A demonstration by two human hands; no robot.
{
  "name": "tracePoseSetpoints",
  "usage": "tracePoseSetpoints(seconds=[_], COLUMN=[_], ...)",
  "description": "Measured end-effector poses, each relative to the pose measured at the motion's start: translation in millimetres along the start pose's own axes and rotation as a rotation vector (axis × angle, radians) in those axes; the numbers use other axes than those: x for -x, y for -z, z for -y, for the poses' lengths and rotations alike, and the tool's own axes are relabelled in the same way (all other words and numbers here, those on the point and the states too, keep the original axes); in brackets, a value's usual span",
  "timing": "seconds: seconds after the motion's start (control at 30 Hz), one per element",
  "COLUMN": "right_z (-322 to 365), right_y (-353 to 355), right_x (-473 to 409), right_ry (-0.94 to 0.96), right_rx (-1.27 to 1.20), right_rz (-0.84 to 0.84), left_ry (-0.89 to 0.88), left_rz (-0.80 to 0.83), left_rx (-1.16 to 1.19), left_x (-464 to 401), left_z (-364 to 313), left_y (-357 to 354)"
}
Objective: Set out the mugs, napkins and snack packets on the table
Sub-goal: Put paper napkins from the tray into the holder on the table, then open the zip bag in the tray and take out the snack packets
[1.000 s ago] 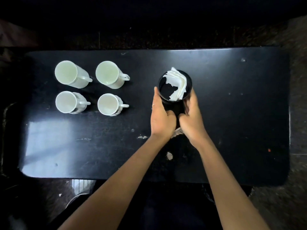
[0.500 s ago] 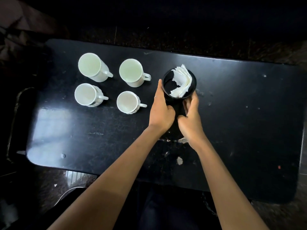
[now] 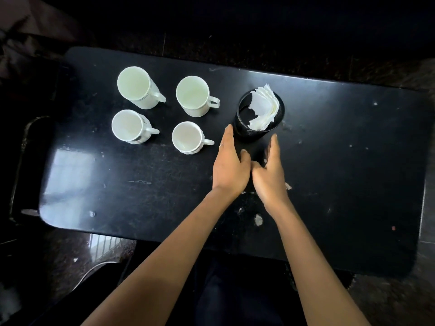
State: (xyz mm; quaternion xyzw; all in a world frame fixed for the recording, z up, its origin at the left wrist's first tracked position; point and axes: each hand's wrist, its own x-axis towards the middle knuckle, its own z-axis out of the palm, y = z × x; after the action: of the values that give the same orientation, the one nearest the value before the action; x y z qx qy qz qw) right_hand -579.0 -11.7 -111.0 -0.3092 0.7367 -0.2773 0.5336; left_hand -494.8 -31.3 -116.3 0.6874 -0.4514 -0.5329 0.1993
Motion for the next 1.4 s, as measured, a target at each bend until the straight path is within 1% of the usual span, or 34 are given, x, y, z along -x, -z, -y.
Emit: tracePoseSetpoints(seconds=[0.13, 0.33, 0.47, 0.6, 0.73, 0.97, 1.17, 1.27, 1.33, 1.4], right_z=[0.9, 10.1, 26.6, 49.6, 76.9, 126.2, 165.5, 184.2, 195.3, 204.5], right_y=[-15.0, -49.2, -97.0, -158.9, -232.0, -375.3, -477.2, -522.6, -547.5, -571.8], right_x=[24.3, 69.1, 98.2, 121.5, 140.7, 180.2, 217.9, 232.3, 237.7, 243.0], right_ry=[0.012, 0.124, 0.201, 0.318, 0.412, 0.530, 0.626, 0.701, 0.764, 0.814], right_rx=[0.080, 0.195, 0.253, 0.313, 0.358, 0.428, 0.542, 0.596, 0.640, 0.697], right_rz=[0.012, -0.023, -0.016, 0.067, 0.157, 0.371, 0.556, 0.635, 0.652, 0.666], left_ry=[-0.025, -0.102, -0.109, -0.084, -0.072, -0.049, -0.024, -0.015, -0.023, 0.012], left_rz=[-0.004, 0.020, -0.050, -0.128, -0.250, -0.536, -0.732, -0.868, -0.972, -1.067], left_rx=[0.009, 0.032, 0.018, 0.002, 0.029, 0.161, 0.280, 0.267, 0.238, 0.189], left_x=[20.8, 56.7, 77.7, 94.3, 102.6, 114.6, 128.1, 132.1, 129.5, 124.5], left_z=[11.3, 29.0, 56.1, 88.9, 115.0, 154.9, 183.9, 196.1, 200.7, 207.5], left_y=[16.5, 67.3, 127.3, 196.7, 275.8, 411.0, 502.8, 545.4, 571.9, 599.9])
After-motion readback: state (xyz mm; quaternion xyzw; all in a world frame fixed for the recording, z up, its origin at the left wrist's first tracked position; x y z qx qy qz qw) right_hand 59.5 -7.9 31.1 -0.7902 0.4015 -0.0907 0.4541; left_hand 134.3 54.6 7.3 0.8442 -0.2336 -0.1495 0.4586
